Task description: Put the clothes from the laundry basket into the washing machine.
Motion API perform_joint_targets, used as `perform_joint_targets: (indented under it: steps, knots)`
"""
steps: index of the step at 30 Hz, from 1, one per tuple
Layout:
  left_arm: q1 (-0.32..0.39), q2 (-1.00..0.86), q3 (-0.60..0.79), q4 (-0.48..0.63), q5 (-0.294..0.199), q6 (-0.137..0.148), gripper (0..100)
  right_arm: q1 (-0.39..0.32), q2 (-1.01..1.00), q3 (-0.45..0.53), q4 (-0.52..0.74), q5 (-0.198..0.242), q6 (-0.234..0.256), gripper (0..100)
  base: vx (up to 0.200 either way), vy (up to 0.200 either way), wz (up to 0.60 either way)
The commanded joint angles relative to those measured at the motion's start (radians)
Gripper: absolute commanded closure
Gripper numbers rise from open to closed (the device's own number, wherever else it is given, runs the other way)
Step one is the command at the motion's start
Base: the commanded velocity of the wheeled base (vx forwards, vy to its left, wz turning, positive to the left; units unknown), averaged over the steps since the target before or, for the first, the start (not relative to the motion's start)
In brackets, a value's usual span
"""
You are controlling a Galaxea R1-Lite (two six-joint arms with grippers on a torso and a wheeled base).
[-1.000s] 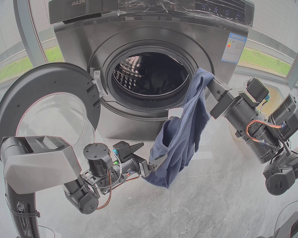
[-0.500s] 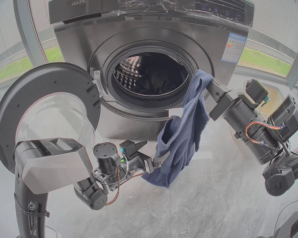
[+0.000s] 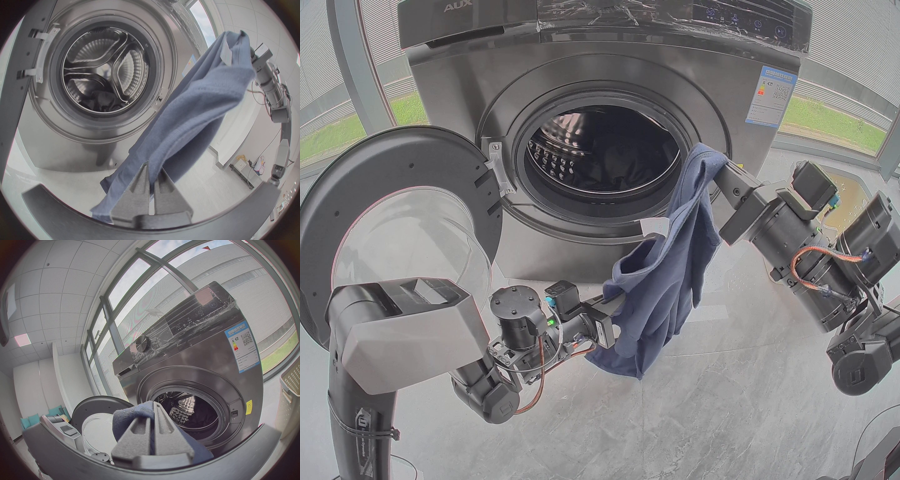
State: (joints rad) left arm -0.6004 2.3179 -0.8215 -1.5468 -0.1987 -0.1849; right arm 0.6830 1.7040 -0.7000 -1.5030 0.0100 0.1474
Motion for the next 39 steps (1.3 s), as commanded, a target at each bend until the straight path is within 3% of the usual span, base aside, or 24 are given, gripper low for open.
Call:
perform_joint_targets:
  steps: [1, 13, 18, 21, 28, 39]
  knots:
    - [0.004, -0.107, 0.051, -0.001, -0.002, -0.005, 100, -0.008, 0.002, 0.001, 0.000, 0.001, 0.000, 100, 0.000, 0.000, 0.00]
    - [0.074, -0.433, 0.271, 0.001, 0.010, -0.004, 100, -0.031, -0.003, 0.001, 0.003, -0.001, 0.003, 100, 0.000, 0.000, 0.00]
    - [0.185, -0.577, 0.297, 0.001, 0.007, -0.016, 100, -0.054, -0.003, 0.002, 0.003, -0.001, 0.004, 100, 0.000, 0.000, 0.00]
    - [0.214, -0.600, 0.278, 0.001, 0.010, -0.019, 100, -0.060, -0.004, 0.004, 0.003, -0.001, 0.004, 100, 0.000, 0.000, 0.00]
    - [0.208, -0.678, 0.257, 0.002, -0.001, -0.021, 100, -0.105, -0.007, -0.007, 0.007, 0.001, 0.003, 100, 0.000, 0.000, 0.00]
    - [0.200, -0.704, 0.236, 0.002, 0.009, -0.022, 100, -0.115, -0.006, -0.009, 0.010, -0.001, -0.002, 100, 0.000, 0.000, 0.00]
